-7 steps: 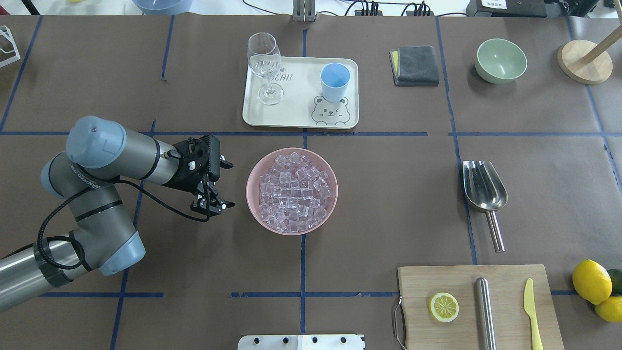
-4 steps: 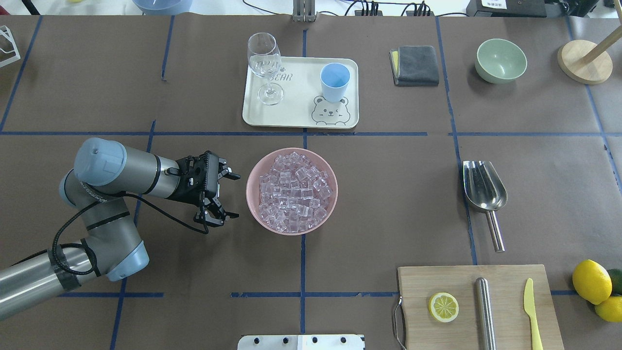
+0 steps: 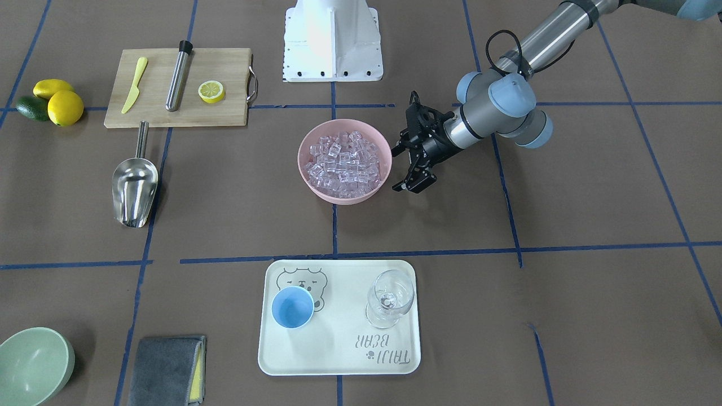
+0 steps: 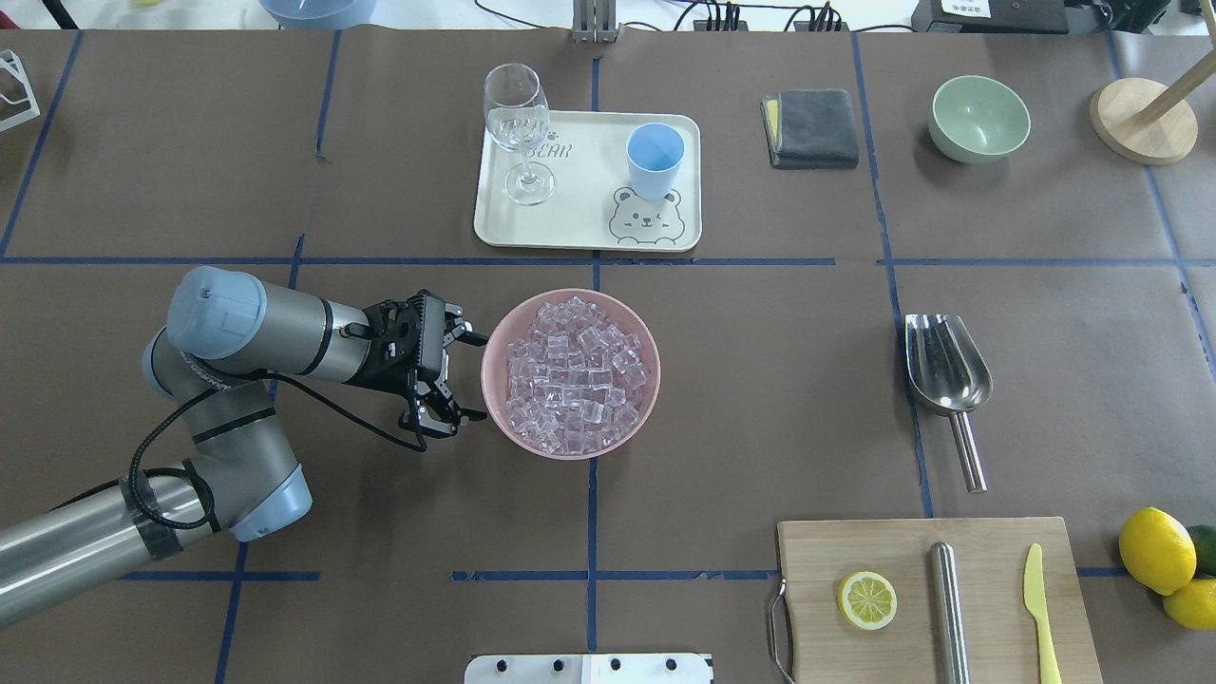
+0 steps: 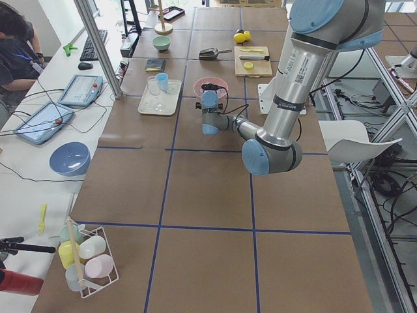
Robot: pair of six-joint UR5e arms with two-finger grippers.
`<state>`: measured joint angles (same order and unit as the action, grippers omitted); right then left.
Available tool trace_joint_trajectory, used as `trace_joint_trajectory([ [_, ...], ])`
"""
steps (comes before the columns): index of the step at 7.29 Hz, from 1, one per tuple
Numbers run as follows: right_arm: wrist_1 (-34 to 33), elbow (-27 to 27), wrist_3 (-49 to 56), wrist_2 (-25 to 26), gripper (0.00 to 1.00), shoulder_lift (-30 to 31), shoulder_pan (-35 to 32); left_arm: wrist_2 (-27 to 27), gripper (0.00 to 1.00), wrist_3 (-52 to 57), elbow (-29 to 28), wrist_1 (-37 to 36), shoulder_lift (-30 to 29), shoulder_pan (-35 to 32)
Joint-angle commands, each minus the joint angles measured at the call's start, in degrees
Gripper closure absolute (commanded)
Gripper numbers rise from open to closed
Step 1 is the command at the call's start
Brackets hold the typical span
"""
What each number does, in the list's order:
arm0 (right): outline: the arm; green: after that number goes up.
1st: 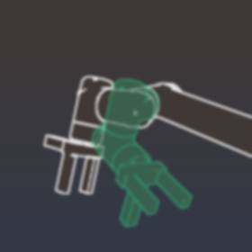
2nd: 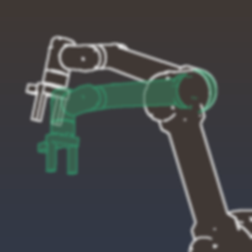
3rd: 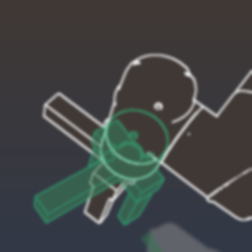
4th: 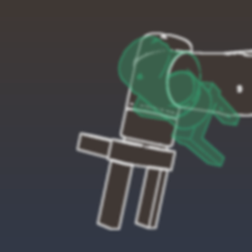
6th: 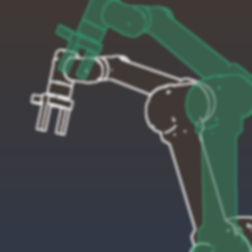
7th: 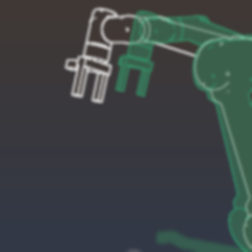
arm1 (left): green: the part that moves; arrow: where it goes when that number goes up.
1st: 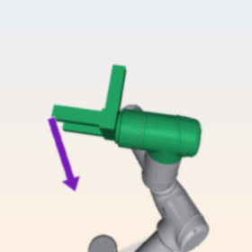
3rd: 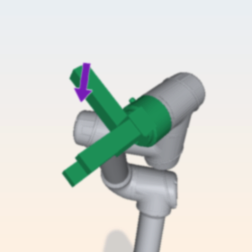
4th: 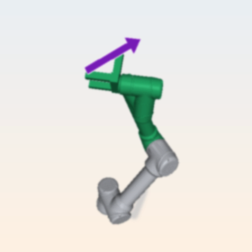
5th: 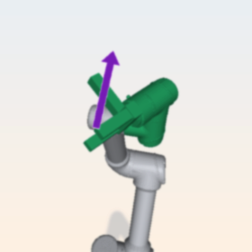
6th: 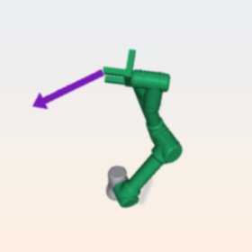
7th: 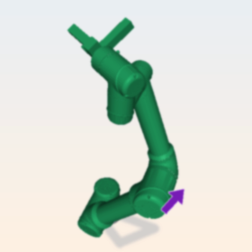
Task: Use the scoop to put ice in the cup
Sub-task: 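Reach the right gripper to the metal scoop and grasp its handle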
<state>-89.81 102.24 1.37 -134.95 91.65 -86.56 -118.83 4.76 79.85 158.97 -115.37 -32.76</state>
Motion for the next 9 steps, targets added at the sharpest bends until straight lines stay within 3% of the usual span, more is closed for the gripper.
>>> trace_joint_trajectory([
  [1, 0.2, 2.8, -5.7, -0.7, 0.00, -0.2, 1.7, -0.1, 0.00, -1.8, 0.0, 0.0, -0.6, 0.1],
  [3, 0.1, 9.4, -17.8, -0.6, 0.00, 0.3, 7.5, 0.0, 0.00, -1.9, 0.0, 0.0, -0.6, 0.5],
  [6, 0.2, 19.2, -37.3, 0.0, 0.00, 2.2, 21.6, 0.0, 0.00, -1.8, 0.1, 0.1, -0.6, 0.7],
  [7, 1.8, 20.4, -40.5, 1.5, 0.00, 2.1, 27.3, 0.0, 0.00, -1.8, 0.1, 0.1, -0.5, 0.8],
  [9, 9.2, 20.5, -49.6, 9.5, 0.00, 3.4, 38.2, 0.0, 0.00, -1.5, 0.1, 0.1, -0.4, 0.9],
])
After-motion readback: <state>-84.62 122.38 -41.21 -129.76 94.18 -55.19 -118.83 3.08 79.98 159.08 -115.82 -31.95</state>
